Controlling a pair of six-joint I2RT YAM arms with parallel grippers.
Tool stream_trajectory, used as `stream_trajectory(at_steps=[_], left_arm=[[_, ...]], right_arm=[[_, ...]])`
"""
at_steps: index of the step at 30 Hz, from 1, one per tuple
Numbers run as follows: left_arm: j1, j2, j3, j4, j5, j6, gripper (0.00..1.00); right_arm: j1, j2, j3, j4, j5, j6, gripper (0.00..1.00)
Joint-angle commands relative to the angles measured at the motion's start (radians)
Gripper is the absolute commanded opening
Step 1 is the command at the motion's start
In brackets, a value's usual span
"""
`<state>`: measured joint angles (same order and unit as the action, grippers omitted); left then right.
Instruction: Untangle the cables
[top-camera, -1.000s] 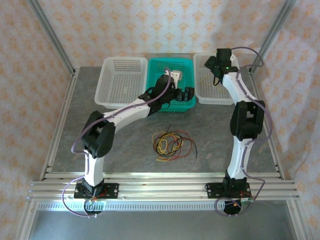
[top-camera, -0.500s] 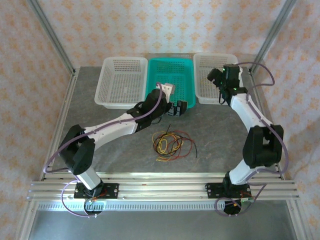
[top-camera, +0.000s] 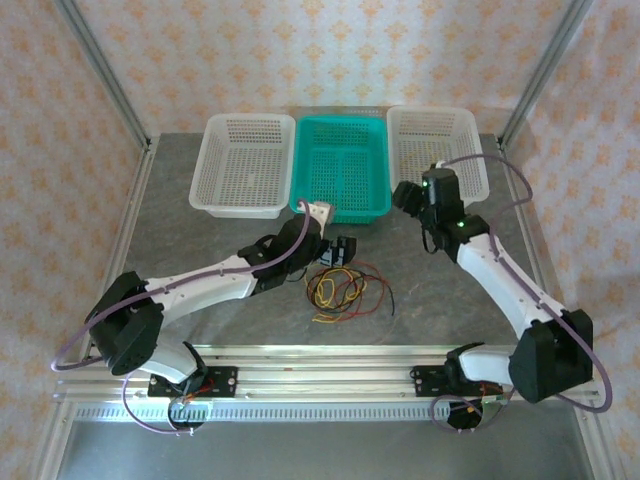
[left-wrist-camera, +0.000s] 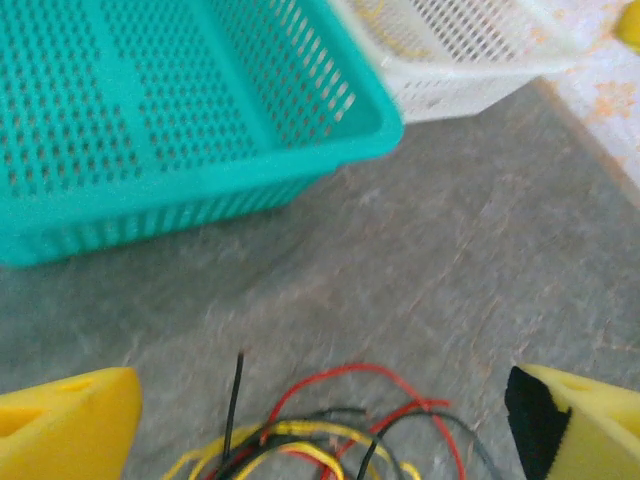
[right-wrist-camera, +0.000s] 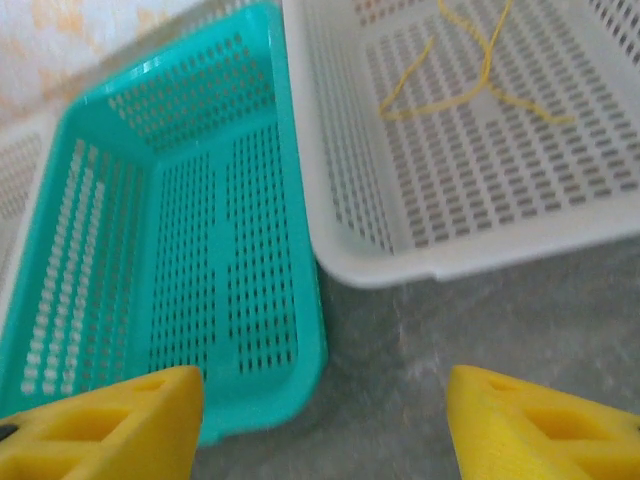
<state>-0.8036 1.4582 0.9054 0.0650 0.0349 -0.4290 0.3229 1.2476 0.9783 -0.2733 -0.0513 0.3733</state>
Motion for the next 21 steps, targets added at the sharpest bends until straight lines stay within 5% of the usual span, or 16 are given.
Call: stream_trajectory(at_steps=[1,21], left_arm=[[-0.003,-0.042,-0.055,-0.072,-0.036,-0.066,0.92],[0.058,-0.129,-0.310,0.025,0.067,-0.226,0.74]], right_arm=[[0.063,-0.053,-0.052,-0.098,0.019,0.060,0.62],[0.480,0.029,-0.130,-0.067,-0.012,0.339,0.57]])
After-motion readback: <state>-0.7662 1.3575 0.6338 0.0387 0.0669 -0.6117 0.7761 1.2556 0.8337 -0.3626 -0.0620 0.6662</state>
